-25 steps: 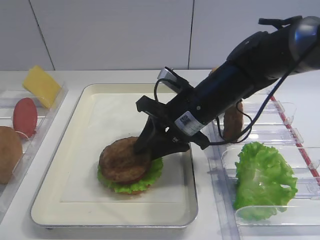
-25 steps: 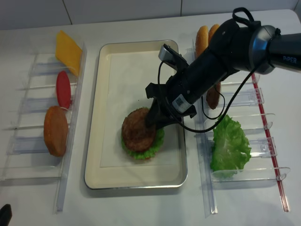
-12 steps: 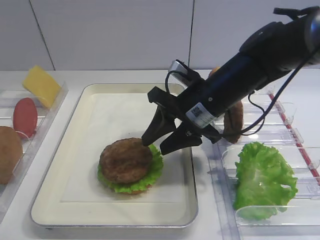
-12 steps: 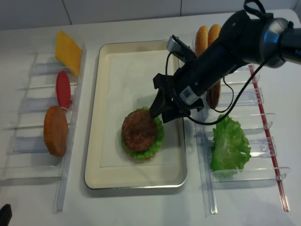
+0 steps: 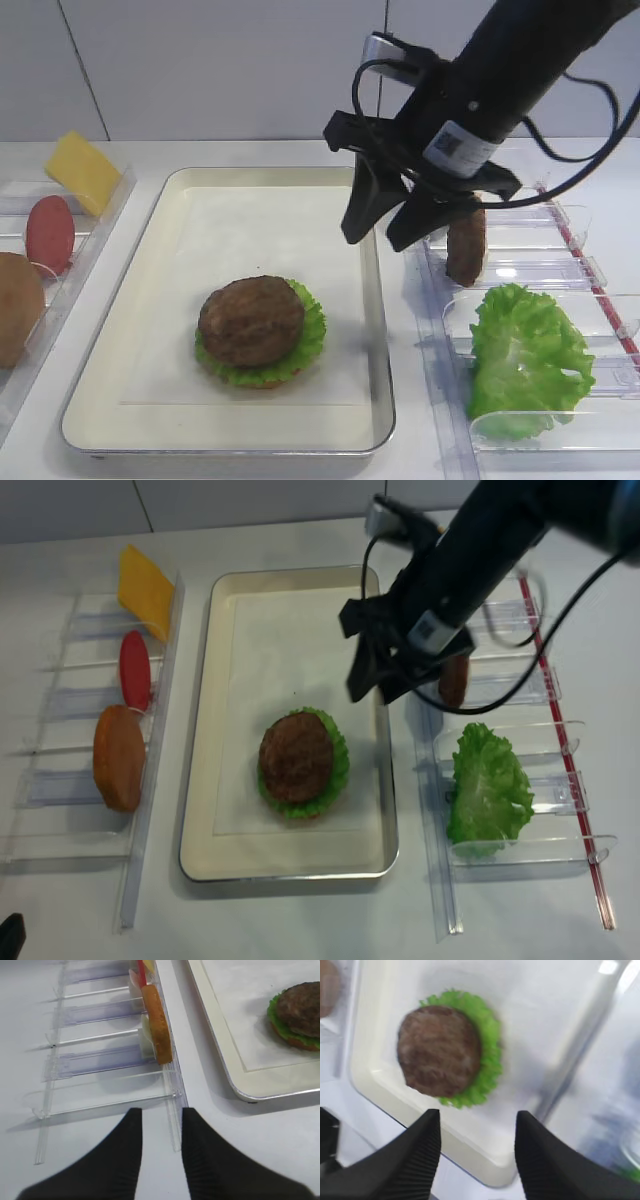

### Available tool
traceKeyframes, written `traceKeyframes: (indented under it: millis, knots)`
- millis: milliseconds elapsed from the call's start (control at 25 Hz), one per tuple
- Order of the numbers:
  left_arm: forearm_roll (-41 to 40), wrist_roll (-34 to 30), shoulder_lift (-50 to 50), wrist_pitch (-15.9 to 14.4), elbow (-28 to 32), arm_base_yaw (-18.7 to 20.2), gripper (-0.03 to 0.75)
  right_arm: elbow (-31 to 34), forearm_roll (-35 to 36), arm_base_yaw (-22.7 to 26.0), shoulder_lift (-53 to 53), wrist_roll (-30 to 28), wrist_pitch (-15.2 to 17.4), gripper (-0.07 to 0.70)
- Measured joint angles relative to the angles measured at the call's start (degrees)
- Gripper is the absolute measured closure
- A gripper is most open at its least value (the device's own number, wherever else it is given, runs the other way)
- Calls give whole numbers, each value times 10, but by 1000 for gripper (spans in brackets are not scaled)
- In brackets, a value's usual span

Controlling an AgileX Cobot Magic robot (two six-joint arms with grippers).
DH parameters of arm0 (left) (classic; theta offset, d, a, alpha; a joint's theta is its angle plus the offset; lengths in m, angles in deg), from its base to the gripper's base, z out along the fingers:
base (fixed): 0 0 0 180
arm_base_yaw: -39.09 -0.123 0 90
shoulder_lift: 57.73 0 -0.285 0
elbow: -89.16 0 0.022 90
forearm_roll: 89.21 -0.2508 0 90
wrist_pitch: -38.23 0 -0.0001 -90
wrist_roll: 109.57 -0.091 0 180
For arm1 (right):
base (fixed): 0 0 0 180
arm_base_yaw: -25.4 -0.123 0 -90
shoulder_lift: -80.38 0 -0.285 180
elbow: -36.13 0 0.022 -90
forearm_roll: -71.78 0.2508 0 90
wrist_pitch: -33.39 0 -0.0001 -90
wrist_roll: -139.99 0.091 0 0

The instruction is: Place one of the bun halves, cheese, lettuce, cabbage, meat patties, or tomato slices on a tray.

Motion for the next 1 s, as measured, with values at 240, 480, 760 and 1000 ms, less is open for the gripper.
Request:
traceKeyframes:
  millis: [240,480,760,1000]
  knots:
    - [0,0,0,0,0,0,533,-2,-194,-14,86,136,46,284]
    - [0,0,0,0,0,0,533,-4,-293,-14,182,186,56,284]
    - [0,0,0,0,0,0,533,48,-308,-14,331,180,61,285]
    - [0,0,0,0,0,0,533,197,-369,-14,484,177,66,285]
